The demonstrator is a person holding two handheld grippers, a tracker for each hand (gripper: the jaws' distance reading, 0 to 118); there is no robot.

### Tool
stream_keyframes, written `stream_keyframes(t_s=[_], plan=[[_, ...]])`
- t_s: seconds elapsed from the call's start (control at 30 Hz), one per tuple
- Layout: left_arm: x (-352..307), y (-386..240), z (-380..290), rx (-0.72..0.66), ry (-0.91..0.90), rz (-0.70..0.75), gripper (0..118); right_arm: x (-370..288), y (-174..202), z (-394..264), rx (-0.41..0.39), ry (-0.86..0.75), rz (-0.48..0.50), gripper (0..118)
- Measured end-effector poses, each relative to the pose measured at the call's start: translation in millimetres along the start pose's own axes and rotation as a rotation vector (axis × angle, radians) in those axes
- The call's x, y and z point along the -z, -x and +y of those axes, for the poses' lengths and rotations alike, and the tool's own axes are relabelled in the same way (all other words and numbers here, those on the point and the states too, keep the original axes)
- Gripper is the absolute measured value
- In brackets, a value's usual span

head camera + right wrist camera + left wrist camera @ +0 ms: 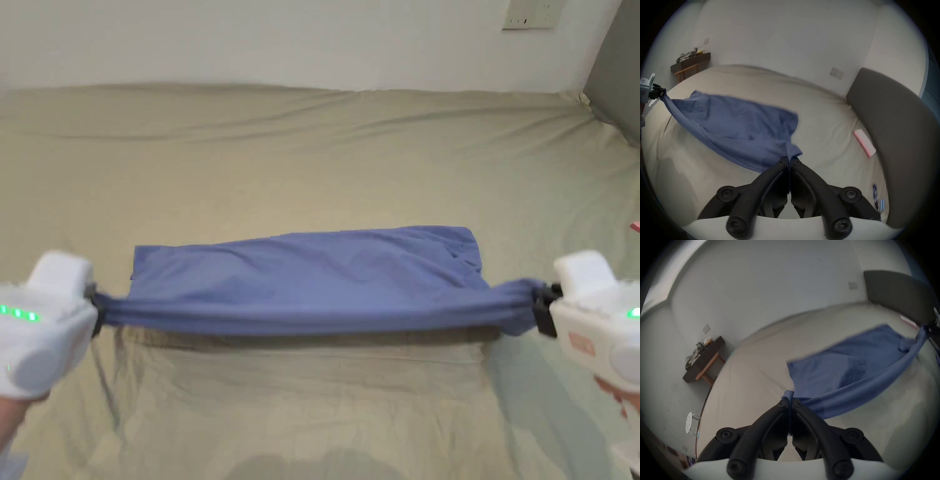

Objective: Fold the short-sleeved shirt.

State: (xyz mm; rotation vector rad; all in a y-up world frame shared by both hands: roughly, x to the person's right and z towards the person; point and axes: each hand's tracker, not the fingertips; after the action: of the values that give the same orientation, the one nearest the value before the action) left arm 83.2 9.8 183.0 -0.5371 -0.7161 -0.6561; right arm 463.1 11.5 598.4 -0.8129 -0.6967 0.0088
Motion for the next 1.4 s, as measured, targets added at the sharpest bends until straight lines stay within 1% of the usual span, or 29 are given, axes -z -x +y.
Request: stream_keyframes(t_s=[0.07, 0.13, 0.17, 0.27, 0.33, 0.37, 0.47, 0.5, 0.57, 0.67, 0.73, 0.83, 0.97, 1.0, 1.03, 1.07, 1.1, 1.13, 1.17, 1.2, 1.23, 1.27, 1.3, 1.33, 1.4], plan=[[-12, -9, -45, 0.001, 0.067, -0.046, 0, -11, 15, -37, -0.040, 0.085, -0.003, 3], [-21, -19, -85, -0.016, 0.148, -0.064, 0, -13, 22, -71, -0.036, 0.155, 0.024, 3], [-27, -24, -106, -0.018, 0.181, -0.081, 0, -21, 29, -86, -0.021, 0.187, 0.053, 3], [-36, -29, -151, 0.023, 0.226, -0.094, 0, -44, 45, -118, -0.013, 0.244, 0.062, 3], [-51, -32, -170, 0.012, 0.241, -0.123, 0, -61, 49, -134, 0.029, 0.278, 0.091, 3], [-59, -32, -178, 0.011, 0.247, -0.128, 0, -70, 49, -140, 0.065, 0.294, 0.092, 3], [-80, -28, -191, 0.018, 0.257, -0.125, 0, -96, 47, -155, 0.123, 0.335, 0.080, 3], [-86, -26, -195, 0.021, 0.263, -0.129, 0, -104, 45, -160, 0.147, 0.348, 0.094, 3], [-94, -21, -203, 0.027, 0.274, -0.149, 0, -117, 44, -167, 0.172, 0.361, 0.116, 3], [-100, -21, -211, 0.083, 0.286, -0.142, 0, -131, 48, -173, 0.152, 0.388, 0.090, 3], [-107, -22, -214, 0.085, 0.309, -0.170, 0, -133, 49, -177, 0.127, 0.419, 0.088, 3], [-105, -23, -220, 0.088, 0.329, -0.185, 0, -124, 53, -183, 0.117, 0.435, 0.091, 3], [-93, -28, -224, 0.096, 0.381, -0.213, 0, -106, 62, -190, 0.062, 0.490, 0.071, 3], [-95, -32, -221, 0.103, 0.381, -0.210, 0, -100, 66, -192, 0.050, 0.508, 0.071, 6], [-94, -32, -220, 0.107, 0.381, -0.208, 3, -96, 69, -195, 0.044, 0.502, 0.064, 12], [-94, -32, -218, 0.110, 0.377, -0.205, 10, -94, 73, -196, 0.021, 0.492, 0.047, 26], [-94, -31, -216, 0.106, 0.371, -0.205, 27, -94, 76, -196, -0.001, 0.485, 0.024, 52], [-93, -31, -217, 0.092, 0.362, -0.194, 52, -95, 77, -194, -0.014, 0.482, -0.010, 75], [-95, -30, -213, 0.058, 0.348, -0.159, 61, -98, 74, -192, -0.022, 0.468, -0.078, 81], [-97, -26, -208, 0.023, 0.337, -0.141, 71, -102, 69, -186, -0.004, 0.453, -0.099, 87], [-100, -22, -202, -0.012, 0.322, -0.146, 79, -107, 64, -179, 0.041, 0.425, -0.069, 92], [-107, -18, -193, -0.073, 0.277, -0.167, 102, -118, 58, -165, 0.104, 0.362, -0.049, 98], [-115, -15, -182, -0.125, 0.219, -0.169, 114, -128, 53, -153, 0.138, 0.308, -0.044, 98], [-126, -12, -167, -0.173, 0.147, -0.159, 114, -141, 51, -137, 0.148, 0.226, -0.047, 98], [-150, -6, -134, -0.233, 0.017, -0.135, 114, -171, 55, -101, 0.121, 0.038, -0.081, 98]])
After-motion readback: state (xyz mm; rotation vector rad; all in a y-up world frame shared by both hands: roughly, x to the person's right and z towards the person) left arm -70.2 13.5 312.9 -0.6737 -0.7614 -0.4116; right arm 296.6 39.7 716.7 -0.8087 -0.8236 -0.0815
